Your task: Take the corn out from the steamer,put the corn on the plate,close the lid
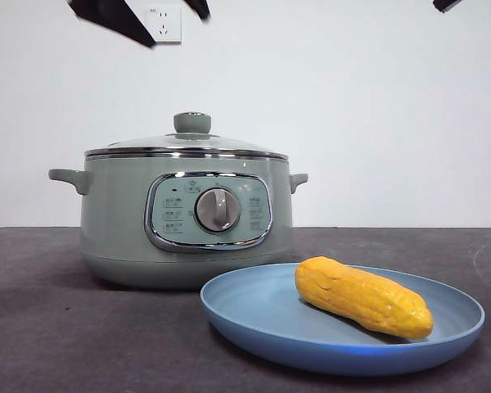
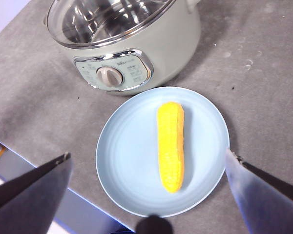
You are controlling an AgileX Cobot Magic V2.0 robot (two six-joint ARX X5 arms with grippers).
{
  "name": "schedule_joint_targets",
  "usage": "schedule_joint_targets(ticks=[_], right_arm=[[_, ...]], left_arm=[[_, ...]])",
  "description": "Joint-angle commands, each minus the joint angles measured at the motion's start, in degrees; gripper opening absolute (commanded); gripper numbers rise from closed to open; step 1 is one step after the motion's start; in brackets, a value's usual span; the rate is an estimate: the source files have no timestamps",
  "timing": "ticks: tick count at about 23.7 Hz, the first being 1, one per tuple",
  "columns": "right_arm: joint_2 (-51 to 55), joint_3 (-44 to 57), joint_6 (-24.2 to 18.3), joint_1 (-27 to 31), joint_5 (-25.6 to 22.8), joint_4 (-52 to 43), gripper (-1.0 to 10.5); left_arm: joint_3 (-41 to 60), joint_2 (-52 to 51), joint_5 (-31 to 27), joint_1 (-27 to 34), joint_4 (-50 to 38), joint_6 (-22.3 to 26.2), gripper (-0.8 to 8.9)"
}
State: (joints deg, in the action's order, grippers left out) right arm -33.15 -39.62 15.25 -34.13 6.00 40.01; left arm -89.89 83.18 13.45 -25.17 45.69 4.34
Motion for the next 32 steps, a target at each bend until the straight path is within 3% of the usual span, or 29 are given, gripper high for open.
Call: schedule_joint_targets(ticks=[1, 10, 17, 19, 24, 25, 32], right_arm=[[0.1, 0.4, -2.0, -0.1, 0.1, 0.0, 6.3], [0.0, 0.4, -5.3, -0.1, 0.5, 5.4, 6.3], [0.0, 0.4, -5.9, -0.1, 5.4, 7.2, 5.9], [0.0, 0.4, -5.8, -0.1, 6.1, 7.2, 4.7], [0.0, 0.4, -5.9, -0.1, 6.1, 7.3, 0.4], [0.0, 0.4, -5.9, -0.1, 6.1, 7.3, -0.3], [0.0, 0.4, -5.6, -0.1, 5.7, 7.2, 0.0]], left_arm=[[-2.9, -2.3, 0.7, 0.1, 10.3, 0.3, 4.96], [-5.0, -10.5, 0.6, 0.1, 27.5, 0.3, 4.96], [-5.0, -12.9, 0.5, 0.1, 33.9, 0.3, 4.9], [-5.0, -13.1, 0.6, 0.1, 33.9, 0.3, 4.15], [-5.0, -13.1, 0.5, 0.1, 33.9, 0.4, 0.1], [-5.0, -13.1, 0.5, 0.1, 33.9, 0.4, -0.14], [-5.0, -13.1, 0.3, 0.1, 33.6, 0.4, -0.04]])
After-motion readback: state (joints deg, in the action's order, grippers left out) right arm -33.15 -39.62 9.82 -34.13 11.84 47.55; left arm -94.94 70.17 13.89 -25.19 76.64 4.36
